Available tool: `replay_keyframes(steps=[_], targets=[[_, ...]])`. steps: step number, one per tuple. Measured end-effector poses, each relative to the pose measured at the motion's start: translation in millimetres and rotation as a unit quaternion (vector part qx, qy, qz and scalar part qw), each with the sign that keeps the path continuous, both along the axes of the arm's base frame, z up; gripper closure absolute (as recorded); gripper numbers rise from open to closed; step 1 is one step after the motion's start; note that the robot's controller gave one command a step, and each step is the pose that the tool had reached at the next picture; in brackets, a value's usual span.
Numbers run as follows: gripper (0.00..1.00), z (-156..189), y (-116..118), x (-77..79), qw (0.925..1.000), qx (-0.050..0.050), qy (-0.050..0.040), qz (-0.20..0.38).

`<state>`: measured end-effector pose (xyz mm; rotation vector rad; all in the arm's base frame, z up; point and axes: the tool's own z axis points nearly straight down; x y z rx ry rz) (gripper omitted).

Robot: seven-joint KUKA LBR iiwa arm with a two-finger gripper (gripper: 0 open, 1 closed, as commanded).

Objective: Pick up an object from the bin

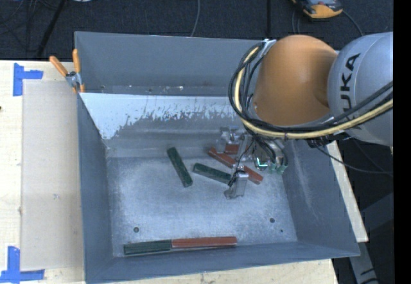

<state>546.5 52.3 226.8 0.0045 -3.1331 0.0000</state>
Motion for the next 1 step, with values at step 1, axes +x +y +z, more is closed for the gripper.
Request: replay_keyframes(steps=[1], targets=[[0.0, 3.7, -0.2, 1.5, 1.0, 0.0, -0.0038, -0.001]])
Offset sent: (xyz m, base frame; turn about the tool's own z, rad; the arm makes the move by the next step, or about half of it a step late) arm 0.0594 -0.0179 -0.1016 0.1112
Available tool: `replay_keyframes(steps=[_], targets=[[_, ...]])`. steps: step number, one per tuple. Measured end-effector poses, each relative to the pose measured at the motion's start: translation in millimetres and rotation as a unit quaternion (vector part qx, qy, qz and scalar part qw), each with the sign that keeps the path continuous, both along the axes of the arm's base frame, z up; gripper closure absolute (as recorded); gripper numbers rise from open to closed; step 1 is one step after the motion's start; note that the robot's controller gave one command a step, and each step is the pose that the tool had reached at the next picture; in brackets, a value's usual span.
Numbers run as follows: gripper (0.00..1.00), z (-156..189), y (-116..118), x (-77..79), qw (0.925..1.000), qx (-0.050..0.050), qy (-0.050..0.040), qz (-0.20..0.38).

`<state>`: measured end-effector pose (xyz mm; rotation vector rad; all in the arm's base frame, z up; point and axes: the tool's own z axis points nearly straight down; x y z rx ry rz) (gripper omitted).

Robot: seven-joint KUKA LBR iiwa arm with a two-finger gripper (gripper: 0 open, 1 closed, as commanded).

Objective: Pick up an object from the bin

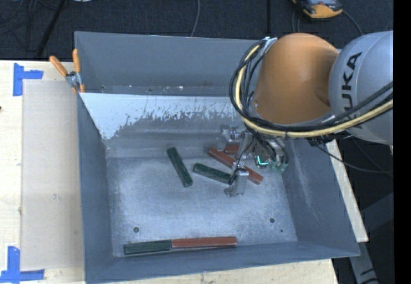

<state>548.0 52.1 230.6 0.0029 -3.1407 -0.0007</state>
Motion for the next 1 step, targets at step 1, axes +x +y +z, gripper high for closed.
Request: replay_keyframes(steps=[1], targets=[[0.0, -0.3, -0.1, 0.5, 1.0, 0.0, -0.0002, 0.0]])
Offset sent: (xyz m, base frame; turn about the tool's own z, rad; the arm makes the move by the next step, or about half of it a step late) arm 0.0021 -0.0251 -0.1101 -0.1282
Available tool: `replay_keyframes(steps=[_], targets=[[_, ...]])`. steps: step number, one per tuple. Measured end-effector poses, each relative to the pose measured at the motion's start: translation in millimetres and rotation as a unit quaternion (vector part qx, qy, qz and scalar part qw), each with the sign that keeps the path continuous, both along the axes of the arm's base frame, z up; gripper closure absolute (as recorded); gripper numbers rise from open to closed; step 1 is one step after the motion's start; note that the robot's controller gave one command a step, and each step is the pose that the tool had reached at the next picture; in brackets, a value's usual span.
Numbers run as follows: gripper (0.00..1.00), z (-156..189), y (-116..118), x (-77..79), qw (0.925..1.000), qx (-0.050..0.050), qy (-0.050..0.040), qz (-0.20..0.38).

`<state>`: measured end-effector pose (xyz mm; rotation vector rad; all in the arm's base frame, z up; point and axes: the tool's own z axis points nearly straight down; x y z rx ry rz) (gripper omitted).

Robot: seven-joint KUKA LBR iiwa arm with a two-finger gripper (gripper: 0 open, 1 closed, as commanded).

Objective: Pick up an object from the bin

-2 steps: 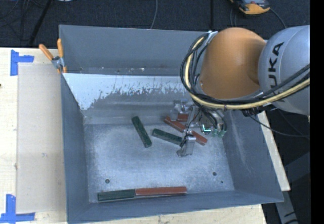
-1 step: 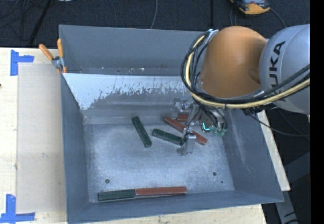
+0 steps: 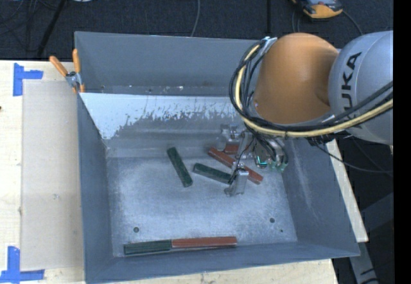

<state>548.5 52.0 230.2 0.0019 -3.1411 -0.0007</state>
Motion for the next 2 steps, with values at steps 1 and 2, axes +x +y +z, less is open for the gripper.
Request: replay_keyframes(steps=[1, 2], targets=[[0.0, -61, -12, 6.1, 1.0, 0.0, -0.0018, 0.008], [0.0, -91, -8, 11.9, 0.9983, 0.0, 0.0026, 0.058]])
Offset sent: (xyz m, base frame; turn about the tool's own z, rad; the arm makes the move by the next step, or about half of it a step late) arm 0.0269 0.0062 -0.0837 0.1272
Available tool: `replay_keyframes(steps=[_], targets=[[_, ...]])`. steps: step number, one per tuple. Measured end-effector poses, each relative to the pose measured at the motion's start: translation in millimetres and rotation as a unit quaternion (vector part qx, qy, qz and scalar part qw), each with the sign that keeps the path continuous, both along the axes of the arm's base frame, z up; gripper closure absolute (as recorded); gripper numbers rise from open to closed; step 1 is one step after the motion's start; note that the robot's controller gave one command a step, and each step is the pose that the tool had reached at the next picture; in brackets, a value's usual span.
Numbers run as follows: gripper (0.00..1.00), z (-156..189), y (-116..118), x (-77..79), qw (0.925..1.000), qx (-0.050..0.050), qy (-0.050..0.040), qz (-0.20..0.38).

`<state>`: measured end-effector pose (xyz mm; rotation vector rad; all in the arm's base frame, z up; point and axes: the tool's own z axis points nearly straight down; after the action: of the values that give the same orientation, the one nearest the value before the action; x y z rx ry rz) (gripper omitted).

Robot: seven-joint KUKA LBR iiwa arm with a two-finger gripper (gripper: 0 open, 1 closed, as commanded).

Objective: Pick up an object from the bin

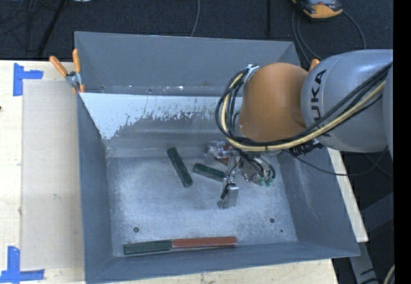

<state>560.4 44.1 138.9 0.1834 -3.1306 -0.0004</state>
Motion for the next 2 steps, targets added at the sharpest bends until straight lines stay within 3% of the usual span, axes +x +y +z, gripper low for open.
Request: replay_keyframes(steps=[1, 2], targets=[[0.0, -20, -12, 8.4, 0.9951, 0.0, -0.0026, -0.099], [1.0, -69, 37, 56.0, 0.9999, 0.0, -0.0029, 0.015]])
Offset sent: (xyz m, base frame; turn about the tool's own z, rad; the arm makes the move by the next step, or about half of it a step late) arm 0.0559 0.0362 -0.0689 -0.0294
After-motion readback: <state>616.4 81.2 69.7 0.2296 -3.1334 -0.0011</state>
